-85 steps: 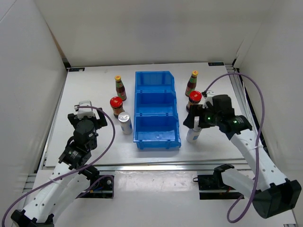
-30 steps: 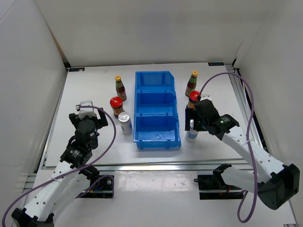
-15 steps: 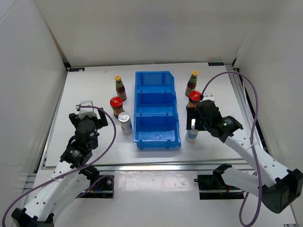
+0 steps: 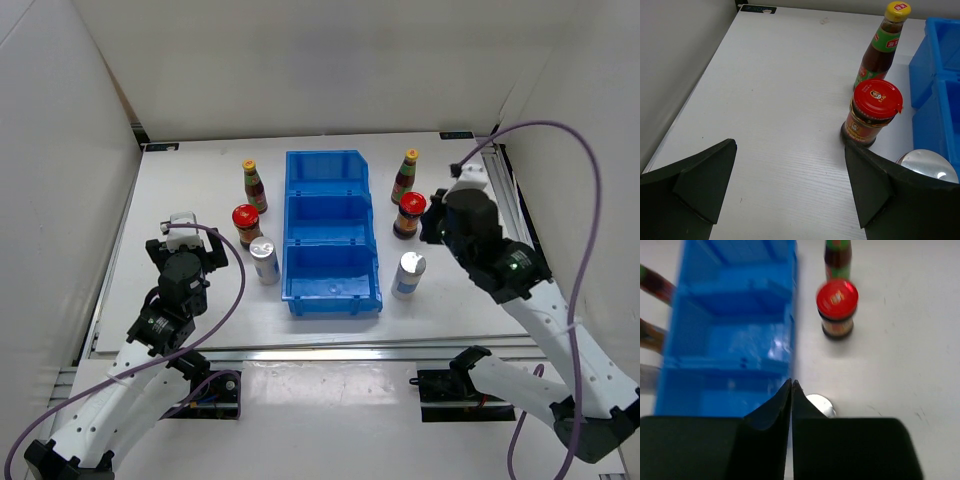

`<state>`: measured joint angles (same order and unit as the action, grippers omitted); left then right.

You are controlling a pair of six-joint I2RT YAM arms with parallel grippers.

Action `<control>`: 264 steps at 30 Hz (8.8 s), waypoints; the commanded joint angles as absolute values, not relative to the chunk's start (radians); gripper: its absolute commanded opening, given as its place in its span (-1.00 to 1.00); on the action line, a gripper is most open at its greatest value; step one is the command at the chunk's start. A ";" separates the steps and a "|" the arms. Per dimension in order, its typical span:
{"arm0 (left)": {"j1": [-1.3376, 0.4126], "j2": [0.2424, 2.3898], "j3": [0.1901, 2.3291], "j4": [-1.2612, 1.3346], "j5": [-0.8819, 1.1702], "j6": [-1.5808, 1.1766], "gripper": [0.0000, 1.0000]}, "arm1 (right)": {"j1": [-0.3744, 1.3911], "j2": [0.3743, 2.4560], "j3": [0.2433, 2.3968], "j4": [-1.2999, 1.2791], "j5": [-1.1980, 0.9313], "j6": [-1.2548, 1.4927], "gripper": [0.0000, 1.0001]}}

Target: Organize the condiment bottles

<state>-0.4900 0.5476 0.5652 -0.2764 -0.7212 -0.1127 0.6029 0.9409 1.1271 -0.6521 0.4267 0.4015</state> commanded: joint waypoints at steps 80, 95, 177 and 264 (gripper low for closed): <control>-0.486 0.540 0.563 -0.262 -0.709 -0.107 1.00 | 0.643 1.110 1.247 -0.735 0.290 0.287 -1.00; -0.486 0.540 0.563 -0.262 -0.709 -0.107 1.00 | 0.854 1.420 1.327 -0.680 0.287 0.288 -1.00; -0.495 1.103 0.801 -0.296 -0.072 -0.189 1.00 | 0.854 0.841 0.991 -0.764 0.736 0.644 0.99; -0.770 1.325 0.911 -0.229 -0.083 -0.308 -0.29 | 0.842 0.811 0.850 -0.948 0.931 1.012 1.00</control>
